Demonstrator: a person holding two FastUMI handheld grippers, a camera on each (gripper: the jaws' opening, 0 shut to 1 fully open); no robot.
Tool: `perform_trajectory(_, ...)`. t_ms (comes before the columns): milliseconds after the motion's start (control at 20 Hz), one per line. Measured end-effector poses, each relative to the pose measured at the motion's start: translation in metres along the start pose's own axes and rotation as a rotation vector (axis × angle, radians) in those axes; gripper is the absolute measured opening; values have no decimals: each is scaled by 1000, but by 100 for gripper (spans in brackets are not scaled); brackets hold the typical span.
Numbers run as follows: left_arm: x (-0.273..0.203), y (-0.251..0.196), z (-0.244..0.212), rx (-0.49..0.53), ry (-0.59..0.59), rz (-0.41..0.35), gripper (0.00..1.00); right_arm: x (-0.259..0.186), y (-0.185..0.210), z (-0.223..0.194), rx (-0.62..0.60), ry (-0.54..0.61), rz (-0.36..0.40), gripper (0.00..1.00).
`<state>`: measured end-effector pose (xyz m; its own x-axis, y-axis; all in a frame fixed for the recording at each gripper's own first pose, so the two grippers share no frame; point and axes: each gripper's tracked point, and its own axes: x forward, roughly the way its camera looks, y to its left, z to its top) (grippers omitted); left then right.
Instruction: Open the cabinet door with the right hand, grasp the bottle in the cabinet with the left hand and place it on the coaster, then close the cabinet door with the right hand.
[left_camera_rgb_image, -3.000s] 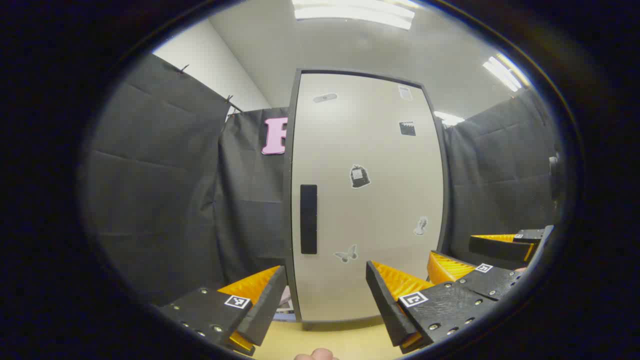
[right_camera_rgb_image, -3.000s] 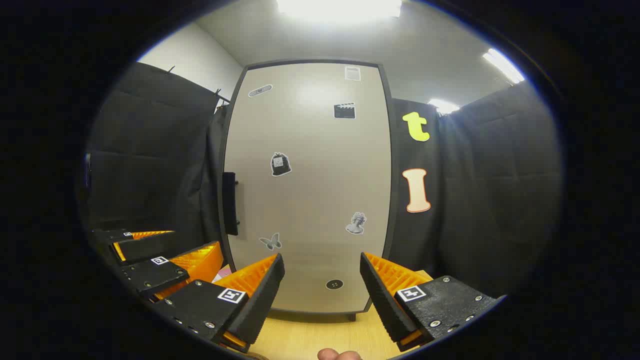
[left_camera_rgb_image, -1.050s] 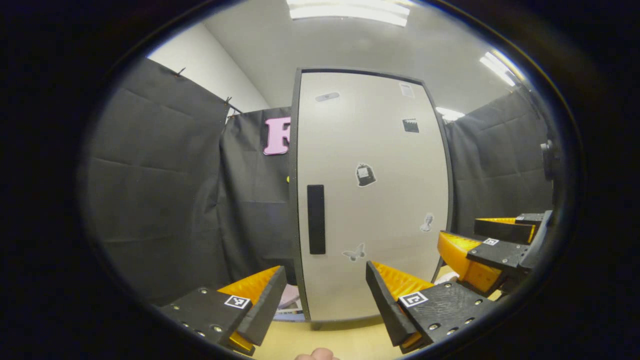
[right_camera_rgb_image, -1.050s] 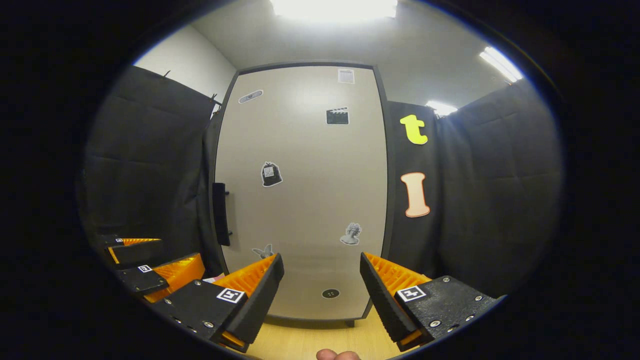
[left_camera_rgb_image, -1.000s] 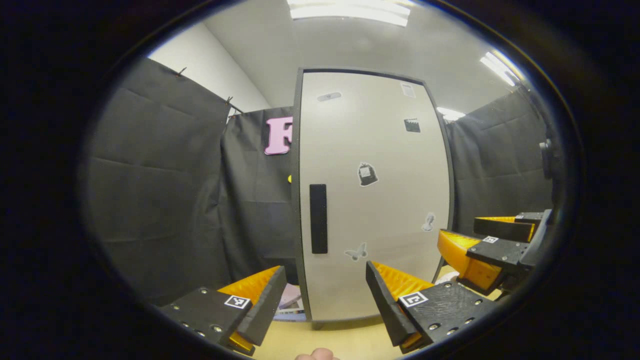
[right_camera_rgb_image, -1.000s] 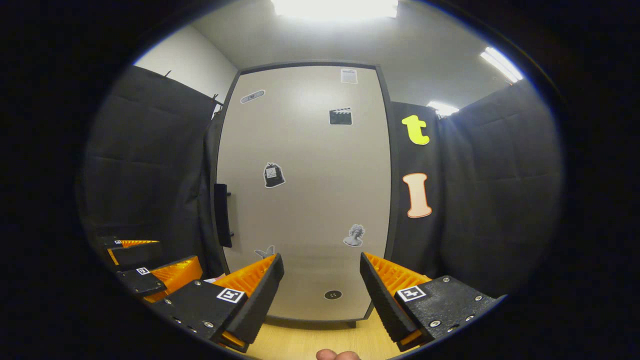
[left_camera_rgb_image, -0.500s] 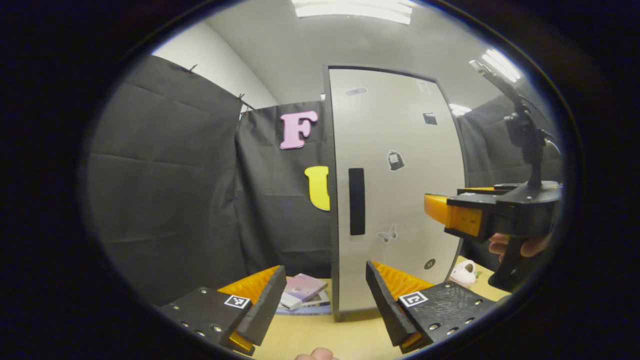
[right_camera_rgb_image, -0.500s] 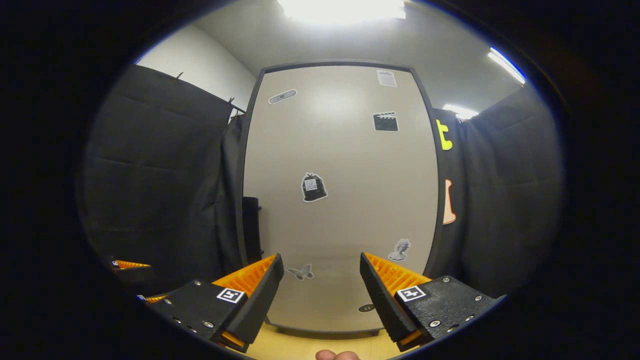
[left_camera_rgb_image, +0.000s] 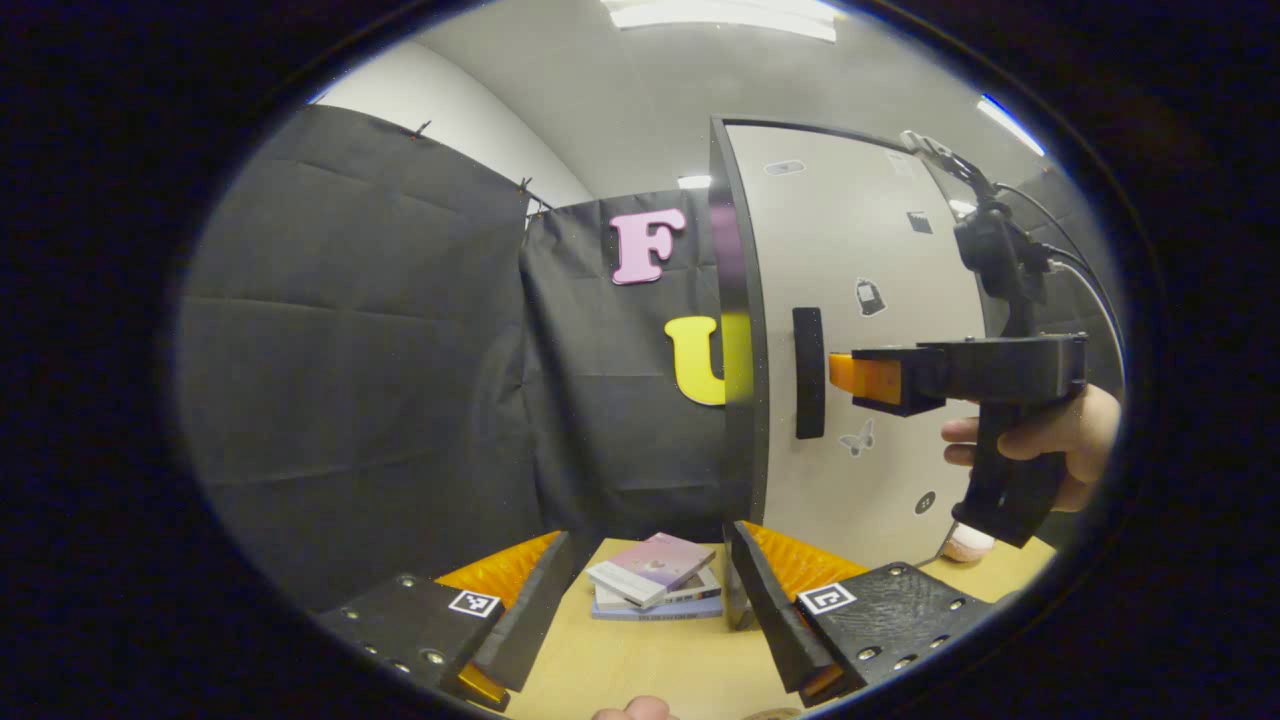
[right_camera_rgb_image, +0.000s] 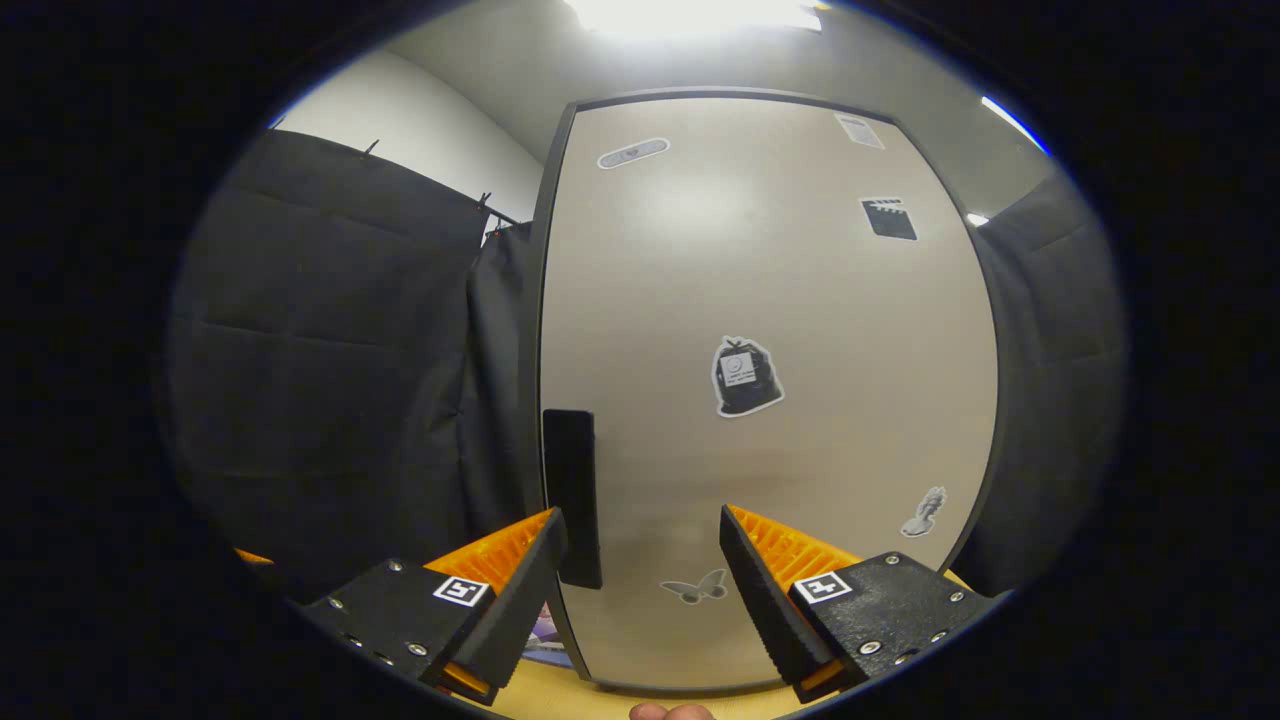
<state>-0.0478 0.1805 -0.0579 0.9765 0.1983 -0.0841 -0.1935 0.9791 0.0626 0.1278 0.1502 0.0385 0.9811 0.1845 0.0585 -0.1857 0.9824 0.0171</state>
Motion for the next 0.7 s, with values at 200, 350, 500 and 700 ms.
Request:
perform_trajectory(200, 3, 15, -8, 8, 8, 11, 92, 25, 20, -9, 3, 8, 24, 95)
perform_trajectory(350, 2, 23, -18, 19, 26, 18, 92, 41, 23, -18, -4, 33, 3, 95)
perform_trajectory(500, 2, 30, -31, 1, 60, 30, 92, 43, 39, -16, -21, 14, 47, 89)
perform_trajectory(700, 2, 38, -37, -20, 73, 36, 92, 46, 34, -28, -77, 54, 6, 46)
